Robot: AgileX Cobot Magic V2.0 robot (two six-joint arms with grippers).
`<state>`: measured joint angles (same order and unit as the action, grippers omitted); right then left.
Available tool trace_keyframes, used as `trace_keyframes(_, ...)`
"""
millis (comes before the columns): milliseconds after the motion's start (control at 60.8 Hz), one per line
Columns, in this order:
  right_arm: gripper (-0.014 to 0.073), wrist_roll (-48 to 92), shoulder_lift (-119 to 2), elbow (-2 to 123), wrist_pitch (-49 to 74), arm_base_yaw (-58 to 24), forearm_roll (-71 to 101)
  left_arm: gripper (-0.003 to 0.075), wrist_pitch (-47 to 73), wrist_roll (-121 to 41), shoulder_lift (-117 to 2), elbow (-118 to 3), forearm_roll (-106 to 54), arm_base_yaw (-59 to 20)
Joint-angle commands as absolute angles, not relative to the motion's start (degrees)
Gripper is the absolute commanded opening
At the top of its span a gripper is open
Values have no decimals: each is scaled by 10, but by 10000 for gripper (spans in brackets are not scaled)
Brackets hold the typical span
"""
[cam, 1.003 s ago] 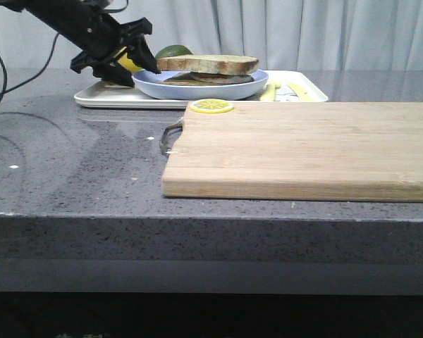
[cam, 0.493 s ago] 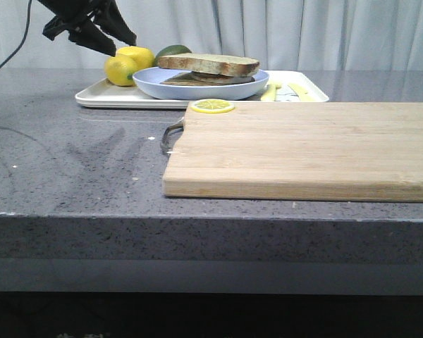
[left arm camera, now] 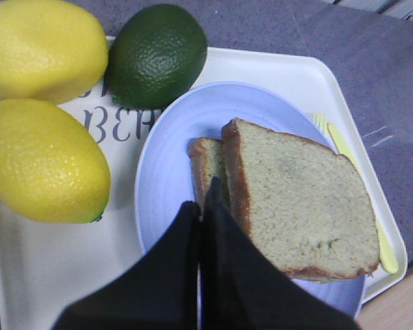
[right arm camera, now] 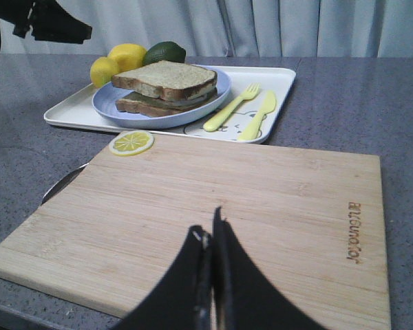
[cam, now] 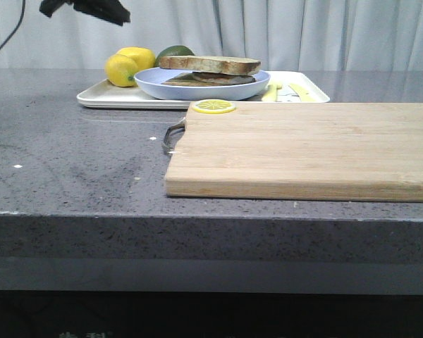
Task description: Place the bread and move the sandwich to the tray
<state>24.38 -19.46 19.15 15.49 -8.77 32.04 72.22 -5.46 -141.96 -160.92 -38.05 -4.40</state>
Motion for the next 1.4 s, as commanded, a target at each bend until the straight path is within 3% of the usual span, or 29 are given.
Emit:
trace_keyframes(0,-69,246,-201,207,125,-89,326,-20,720,-44,-1353,-1606,-394,-50)
trace_keyframes(148,-69,246,-201,207,157,-89,326,-20,720,-43,-1289,-1518,-322,-71)
trace_keyframes(296,-69,246,-201,207,178,-89,326,-20,720,-43,-1193,-1348,-239,-88)
trace_keyframes(740,-69,246,-201,207,178,-89,326,-20,713,-43,-960,-1061,-99,-54)
trace_keyframes(1382,-69,246,-201,207,178,-89,326,-20,377,-45,-557,-607,-88,22)
